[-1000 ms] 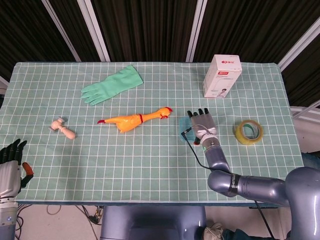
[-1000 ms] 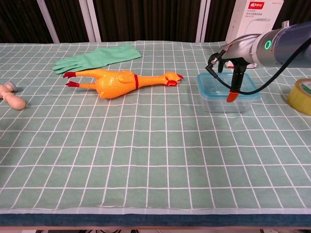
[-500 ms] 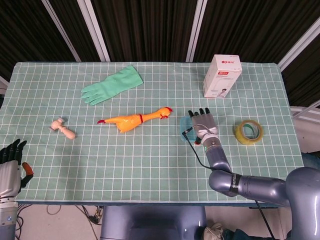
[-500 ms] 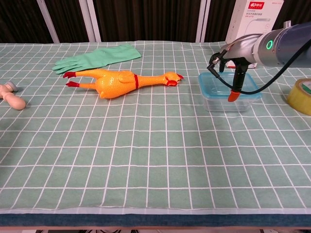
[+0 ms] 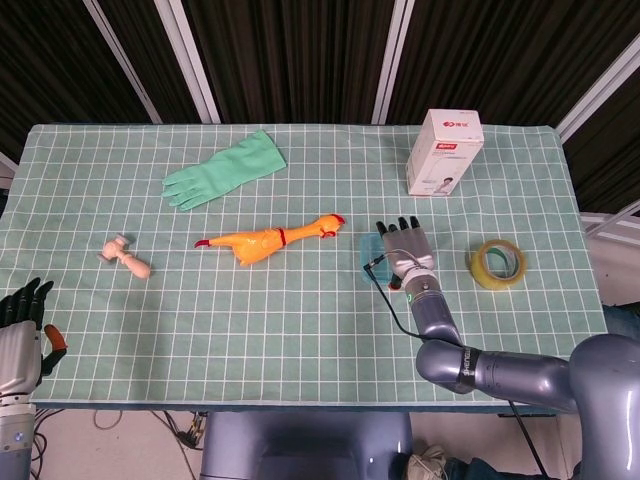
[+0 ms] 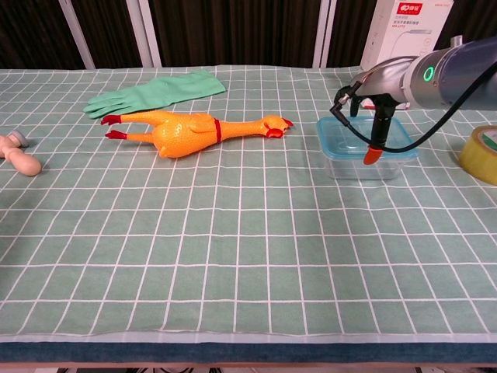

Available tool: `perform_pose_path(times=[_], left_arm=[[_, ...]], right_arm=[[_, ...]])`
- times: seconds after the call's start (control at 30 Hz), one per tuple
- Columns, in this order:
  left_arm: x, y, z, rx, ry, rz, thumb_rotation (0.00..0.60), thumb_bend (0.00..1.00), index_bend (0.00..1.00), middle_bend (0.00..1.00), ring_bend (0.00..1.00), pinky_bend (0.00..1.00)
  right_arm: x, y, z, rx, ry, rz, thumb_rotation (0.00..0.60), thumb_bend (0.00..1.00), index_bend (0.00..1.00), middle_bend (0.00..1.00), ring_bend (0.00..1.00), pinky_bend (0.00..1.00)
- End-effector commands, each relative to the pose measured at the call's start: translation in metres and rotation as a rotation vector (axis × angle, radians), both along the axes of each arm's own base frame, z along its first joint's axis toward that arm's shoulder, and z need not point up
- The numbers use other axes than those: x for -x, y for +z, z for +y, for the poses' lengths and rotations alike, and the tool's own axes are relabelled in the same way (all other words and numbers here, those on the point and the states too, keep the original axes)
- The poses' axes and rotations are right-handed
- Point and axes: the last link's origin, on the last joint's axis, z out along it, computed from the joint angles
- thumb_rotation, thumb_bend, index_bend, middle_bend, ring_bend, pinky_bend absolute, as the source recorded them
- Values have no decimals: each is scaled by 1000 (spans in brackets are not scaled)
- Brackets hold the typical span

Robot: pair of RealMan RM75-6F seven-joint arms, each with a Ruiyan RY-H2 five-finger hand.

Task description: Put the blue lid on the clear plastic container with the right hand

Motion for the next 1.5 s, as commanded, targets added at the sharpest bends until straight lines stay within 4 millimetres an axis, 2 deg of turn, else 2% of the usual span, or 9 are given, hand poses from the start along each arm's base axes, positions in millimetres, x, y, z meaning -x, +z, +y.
perform_pose_path(times=[0.03,0.17,0.43,0.7,0.83,0.97,1.07,1.3,1.5], left_arm=[[0,0,0,0,-1,1,600,792,93,0,0,0],[0,0,0,0,-1,1,600,792,93,0,0,0],[0,0,0,0,0,2,600,793,93,0,0,0],[0,1,1,-3,2,1,600,793,93,0,0,0],[0,0,0,-1,0,1,600,793,93,0,0,0],[0,0,0,0,0,0,600,793,93,0,0,0],[0,0,0,0,0,0,600,792,93,0,0,0],[0,0,0,1,2,1,600,792,93,0,0,0],[0,0,0,0,3,2,600,792,93,0,0,0]], right_arm=[[0,1,0,0,-2,2,600,118,55,68,0,0],[0,3,0,-3,-6,1,600,117,44,2,0,0],[0,8,1,-15,-23,2,600,118,5,0,0,0],[1,34,11,17,-24,8,600,117,16,0,0,0],[1,48,17,61,20,-31,600,127,118,0,0,0],[3,57,22,104,68,-96,600,236,254,0,0,0],[8,63,23,125,97,-142,600,257,359,0,0,0],[20,68,23,148,124,-180,600,265,464,0,0,0],[22,71,22,157,148,-175,600,364,533,0,0,0]])
